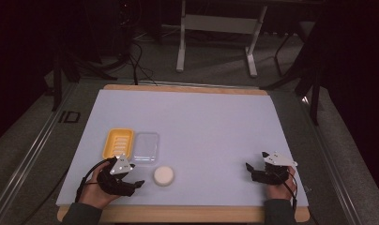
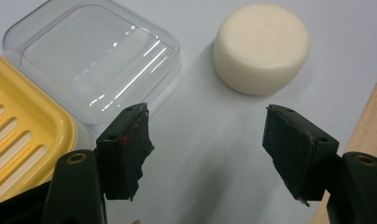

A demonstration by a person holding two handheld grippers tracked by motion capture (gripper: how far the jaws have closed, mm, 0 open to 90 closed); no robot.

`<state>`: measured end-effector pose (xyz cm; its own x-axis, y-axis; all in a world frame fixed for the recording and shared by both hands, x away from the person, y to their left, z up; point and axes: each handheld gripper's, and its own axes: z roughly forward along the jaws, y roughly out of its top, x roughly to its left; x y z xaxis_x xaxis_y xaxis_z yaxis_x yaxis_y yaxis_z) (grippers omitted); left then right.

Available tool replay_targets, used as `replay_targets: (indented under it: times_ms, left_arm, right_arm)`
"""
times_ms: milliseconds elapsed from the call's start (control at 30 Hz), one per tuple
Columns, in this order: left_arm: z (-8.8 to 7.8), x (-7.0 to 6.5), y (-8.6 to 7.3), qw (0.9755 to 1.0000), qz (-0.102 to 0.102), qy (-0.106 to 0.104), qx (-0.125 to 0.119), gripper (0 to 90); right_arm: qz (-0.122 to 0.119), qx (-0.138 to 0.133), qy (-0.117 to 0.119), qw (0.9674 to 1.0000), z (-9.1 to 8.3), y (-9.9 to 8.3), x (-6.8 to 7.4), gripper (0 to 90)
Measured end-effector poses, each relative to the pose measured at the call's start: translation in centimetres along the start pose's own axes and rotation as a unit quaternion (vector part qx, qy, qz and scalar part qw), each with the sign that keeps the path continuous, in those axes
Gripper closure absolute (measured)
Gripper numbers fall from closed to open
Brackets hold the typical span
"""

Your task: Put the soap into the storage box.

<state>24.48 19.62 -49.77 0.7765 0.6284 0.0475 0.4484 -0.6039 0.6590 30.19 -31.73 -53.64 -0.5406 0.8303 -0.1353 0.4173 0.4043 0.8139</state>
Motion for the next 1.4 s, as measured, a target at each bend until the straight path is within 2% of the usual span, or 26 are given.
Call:
replay_targets:
  times_ms: [367, 800, 1400]
  left_arm:
    - [0.0, 0.2, 0.5, 0.9999, 0.011, 0.004, 0.012, 31.9]
    - [-0.2, 0.2, 1.8, 0.9990, 0.035, 0.006, 0.028, 31.8]
    - [0.2, 0.6, 2.7, 0.9979, 0.045, -0.004, 0.047, 30.9]
  right_arm:
    - [-0.001, -0.002, 0.001, 1.0000, 0.0, 0.0, 0.0, 17.9]
    - [0.000, -0.003, 0.002, 1.0000, -0.1, 0.0, 0.0, 17.9]
    - [0.002, -0.005, 0.003, 1.0000, -0.1, -0.1, 0.0, 17.8]
